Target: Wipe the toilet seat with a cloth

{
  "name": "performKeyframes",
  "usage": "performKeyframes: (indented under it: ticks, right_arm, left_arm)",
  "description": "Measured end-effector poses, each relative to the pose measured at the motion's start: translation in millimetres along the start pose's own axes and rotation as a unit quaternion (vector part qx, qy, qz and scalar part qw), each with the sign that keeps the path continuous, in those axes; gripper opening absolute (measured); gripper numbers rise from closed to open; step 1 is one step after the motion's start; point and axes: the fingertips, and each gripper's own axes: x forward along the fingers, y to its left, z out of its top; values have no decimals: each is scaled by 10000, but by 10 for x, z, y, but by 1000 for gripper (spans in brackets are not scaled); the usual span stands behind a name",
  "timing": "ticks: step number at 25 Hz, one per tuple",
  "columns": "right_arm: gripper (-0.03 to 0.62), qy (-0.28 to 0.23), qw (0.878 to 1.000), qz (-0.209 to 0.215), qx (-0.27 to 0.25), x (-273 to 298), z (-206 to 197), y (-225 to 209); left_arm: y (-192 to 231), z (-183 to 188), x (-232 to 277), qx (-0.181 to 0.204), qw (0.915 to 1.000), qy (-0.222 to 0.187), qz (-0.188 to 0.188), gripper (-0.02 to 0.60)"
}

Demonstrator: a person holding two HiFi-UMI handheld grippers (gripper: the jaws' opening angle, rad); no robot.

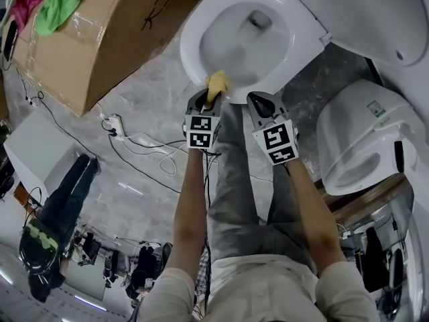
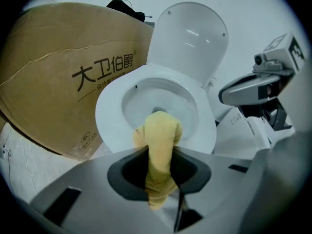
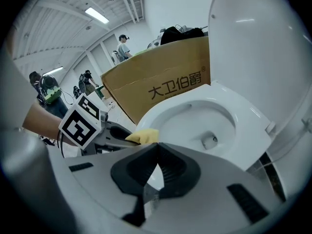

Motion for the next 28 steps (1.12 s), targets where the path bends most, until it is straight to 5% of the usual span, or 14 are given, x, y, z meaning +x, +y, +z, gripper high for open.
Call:
performKeyframes:
  ticks: [10, 16, 28]
  right_arm:
    - [8, 90, 9995, -139, 252, -130, -217, -237]
    - [8, 46, 9986, -301, 440, -256, -307, -432]
    - [8, 72, 9956, -585, 725, -517, -540, -754]
  left_arm:
    - [-372, -24, 102, -354, 9993, -47, -124, 117]
    - [-646, 20, 209, -132, 9994, 91, -316, 117]
    - [-1023, 187, 400, -269, 9992, 22, -278, 117]
